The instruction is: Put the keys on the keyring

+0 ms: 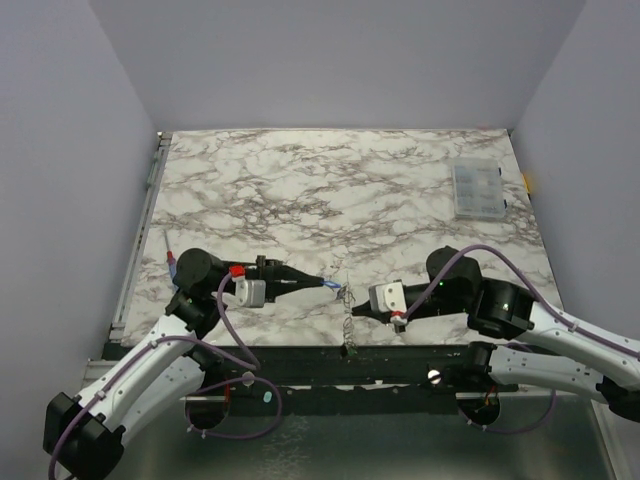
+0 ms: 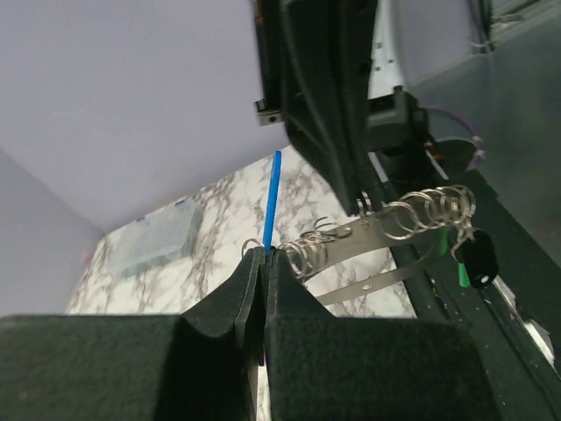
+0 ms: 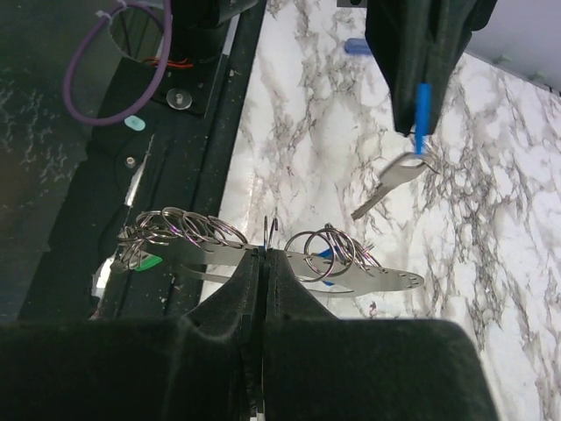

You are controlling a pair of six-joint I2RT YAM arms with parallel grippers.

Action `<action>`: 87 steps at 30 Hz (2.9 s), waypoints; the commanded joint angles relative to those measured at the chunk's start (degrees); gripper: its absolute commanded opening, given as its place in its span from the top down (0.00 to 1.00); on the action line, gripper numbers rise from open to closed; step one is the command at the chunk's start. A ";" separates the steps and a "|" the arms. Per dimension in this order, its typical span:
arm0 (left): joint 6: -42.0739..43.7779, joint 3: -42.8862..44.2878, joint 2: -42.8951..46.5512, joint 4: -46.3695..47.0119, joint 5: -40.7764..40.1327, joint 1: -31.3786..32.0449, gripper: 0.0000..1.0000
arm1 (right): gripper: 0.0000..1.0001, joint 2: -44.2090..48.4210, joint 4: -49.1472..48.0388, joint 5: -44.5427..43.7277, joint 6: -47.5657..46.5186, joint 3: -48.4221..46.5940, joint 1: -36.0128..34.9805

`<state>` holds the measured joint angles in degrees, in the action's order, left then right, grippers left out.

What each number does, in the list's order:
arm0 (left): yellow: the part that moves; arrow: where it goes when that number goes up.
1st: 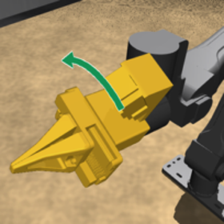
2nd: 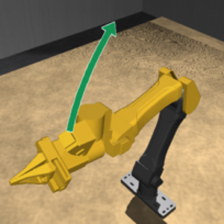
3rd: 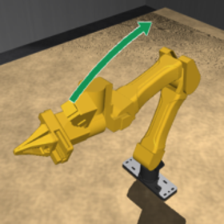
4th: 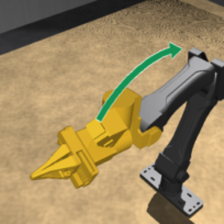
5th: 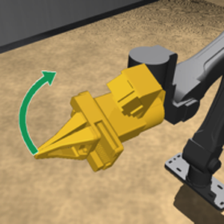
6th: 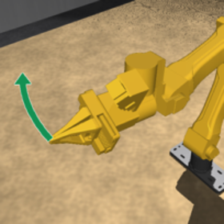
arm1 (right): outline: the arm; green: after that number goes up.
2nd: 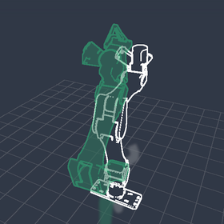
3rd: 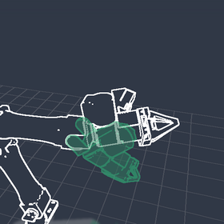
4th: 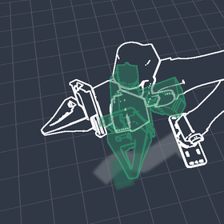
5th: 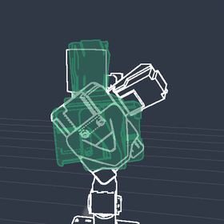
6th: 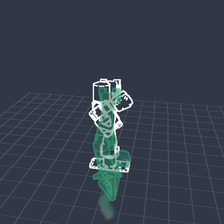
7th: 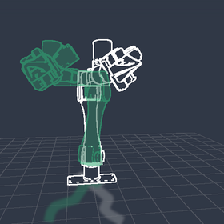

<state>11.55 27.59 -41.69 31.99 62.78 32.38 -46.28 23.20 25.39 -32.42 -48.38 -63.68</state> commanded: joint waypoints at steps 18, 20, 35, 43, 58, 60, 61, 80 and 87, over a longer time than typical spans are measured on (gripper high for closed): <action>4.27 2.67 -1.44 -0.18 22.48 3.50 1.00 | 1.00 -3.05 3.89 6.62 -1.05 -6.73 0.34; 4.74 3.00 -1.65 -0.19 22.83 3.85 1.00 | 0.99 -3.63 3.78 7.42 -1.37 -6.76 0.35; 6.34 4.27 -3.29 -0.26 24.21 6.52 1.00 | 1.00 -5.31 2.90 10.95 -1.76 -7.58 0.40; 6.74 4.57 -4.50 -0.41 24.13 7.11 1.00 | 0.99 -6.46 2.64 12.03 -2.19 -8.18 0.40; 7.24 4.49 -6.14 -0.61 23.70 8.13 1.00 | 0.99 -7.54 1.94 12.81 -2.82 -8.66 0.37; 7.36 4.38 -6.14 -0.57 23.57 8.13 1.00 | 0.99 -7.57 1.89 12.76 -2.82 -8.64 0.40; 7.45 4.38 -6.19 -0.61 23.57 8.09 1.00 | 0.99 -7.56 1.92 12.78 -2.82 -8.61 0.37; 7.96 4.57 -6.05 -1.05 23.74 8.38 1.00 | 0.99 -8.08 0.74 12.42 -2.73 -7.57 0.39; 7.79 4.48 -5.69 -1.23 23.69 8.58 1.00 | 0.99 -7.97 0.61 11.99 -2.72 -7.59 0.40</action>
<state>18.09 30.74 -47.92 30.61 84.25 40.64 -54.39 26.17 36.56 -34.59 -55.24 -63.35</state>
